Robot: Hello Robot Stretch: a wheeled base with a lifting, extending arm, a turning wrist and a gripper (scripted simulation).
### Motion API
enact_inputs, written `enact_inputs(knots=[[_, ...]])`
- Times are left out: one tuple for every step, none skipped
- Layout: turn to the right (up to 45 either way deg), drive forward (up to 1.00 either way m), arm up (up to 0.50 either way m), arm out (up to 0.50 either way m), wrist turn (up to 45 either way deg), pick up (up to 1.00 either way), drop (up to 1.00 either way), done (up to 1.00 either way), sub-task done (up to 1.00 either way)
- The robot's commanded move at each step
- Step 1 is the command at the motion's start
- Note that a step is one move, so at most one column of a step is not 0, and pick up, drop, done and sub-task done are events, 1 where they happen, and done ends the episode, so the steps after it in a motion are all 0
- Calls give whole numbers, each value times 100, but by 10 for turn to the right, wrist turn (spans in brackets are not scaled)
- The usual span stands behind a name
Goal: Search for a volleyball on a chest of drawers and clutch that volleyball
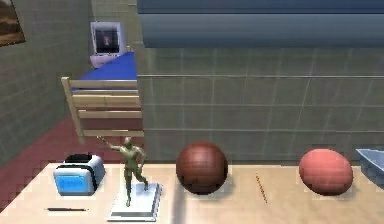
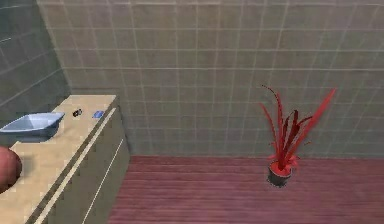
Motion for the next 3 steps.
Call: enact_inputs(knots=[[450, 0, 0, 0, 0, 0, 0, 0, 0], [210, 0, 0, 0, 0, 0, 0, 0, 0], [0, 85, 0, 0, 0, 0, 0, 0, 0]])
